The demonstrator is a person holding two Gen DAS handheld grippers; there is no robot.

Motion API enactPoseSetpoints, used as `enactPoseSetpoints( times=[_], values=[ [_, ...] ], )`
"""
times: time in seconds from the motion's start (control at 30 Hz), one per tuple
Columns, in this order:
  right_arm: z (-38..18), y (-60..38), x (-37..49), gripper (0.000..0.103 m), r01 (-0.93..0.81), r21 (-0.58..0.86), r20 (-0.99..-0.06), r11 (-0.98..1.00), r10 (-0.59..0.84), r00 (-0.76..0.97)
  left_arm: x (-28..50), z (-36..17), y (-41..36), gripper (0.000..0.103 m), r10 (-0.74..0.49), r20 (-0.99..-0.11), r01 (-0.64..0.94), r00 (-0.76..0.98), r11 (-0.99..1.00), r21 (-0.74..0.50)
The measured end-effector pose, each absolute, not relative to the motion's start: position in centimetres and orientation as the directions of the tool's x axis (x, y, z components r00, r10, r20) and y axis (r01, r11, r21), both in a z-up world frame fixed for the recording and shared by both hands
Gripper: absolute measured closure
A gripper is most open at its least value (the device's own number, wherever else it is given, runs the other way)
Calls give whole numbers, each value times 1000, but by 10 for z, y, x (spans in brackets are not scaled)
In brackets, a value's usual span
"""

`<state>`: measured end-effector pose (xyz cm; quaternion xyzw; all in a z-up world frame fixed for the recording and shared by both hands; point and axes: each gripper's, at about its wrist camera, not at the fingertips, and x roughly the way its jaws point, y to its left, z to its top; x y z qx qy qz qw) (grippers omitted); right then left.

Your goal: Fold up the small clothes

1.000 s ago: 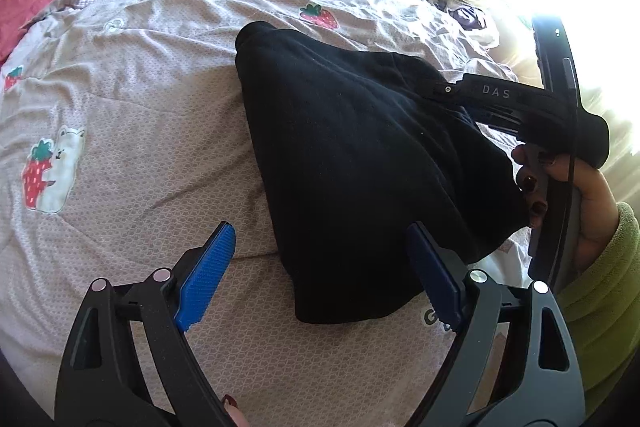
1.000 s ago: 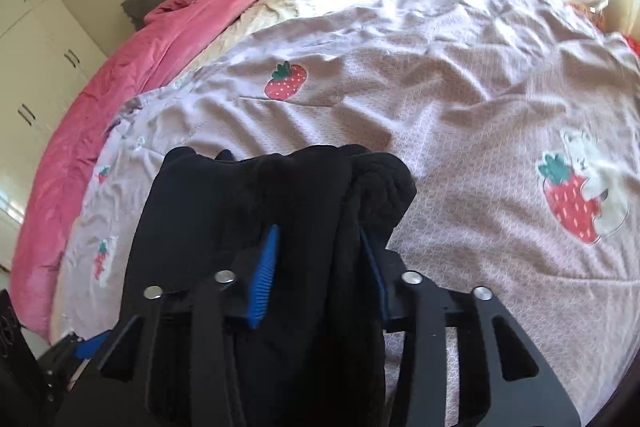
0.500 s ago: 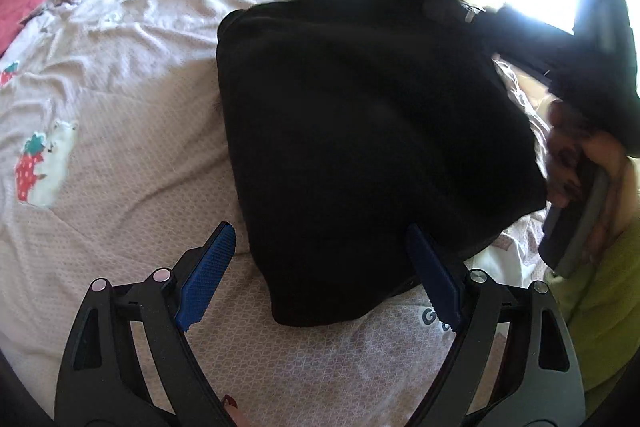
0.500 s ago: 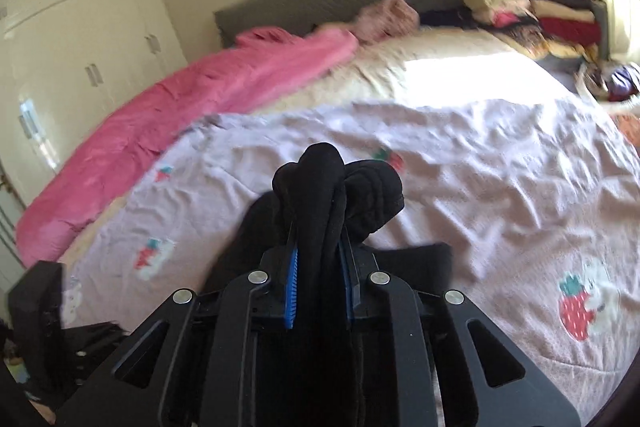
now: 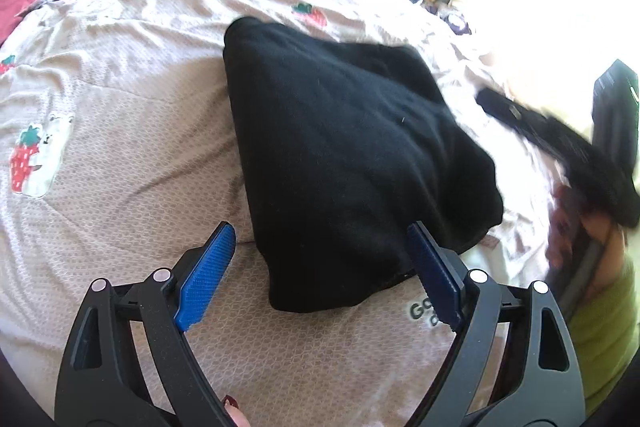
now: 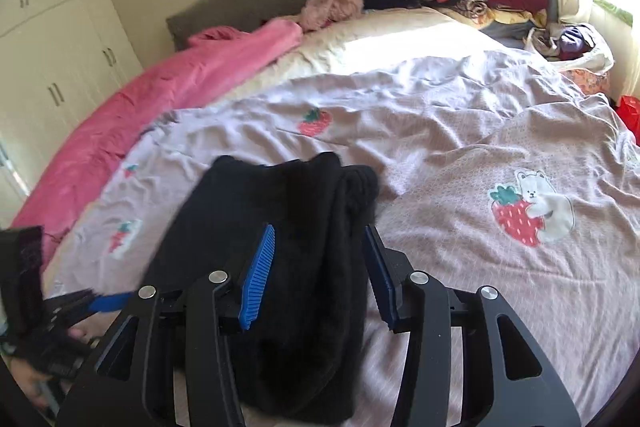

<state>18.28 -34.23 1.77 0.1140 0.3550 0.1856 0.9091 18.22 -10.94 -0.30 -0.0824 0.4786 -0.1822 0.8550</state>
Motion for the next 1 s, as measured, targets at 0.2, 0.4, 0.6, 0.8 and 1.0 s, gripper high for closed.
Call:
enactPoseSetpoints(
  times=[0.2,0.4,0.6,0.8,1.0],
  values=[
    [20,-334,152,57,-327,389,-613,861,507,606,175,6,-102,24,-391,-771,226,502,920,-319],
    [-1,-331,159,56,-278,433,-656,857,512,555,171,7,-97,24,-373,-778,219,506,928,-303],
    [-16,-328,163,54,-256,457,-673,852,519,526,175,6,-95,24,-362,-781,204,510,932,-299],
    [-25,-334,164,55,-242,490,-659,837,538,525,181,0,-97,24,-362,-789,194,497,932,-305],
    [-25,-334,161,68,-272,492,-650,827,557,517,187,-10,-105,37,-376,-796,198,474,927,-320]
  ],
)
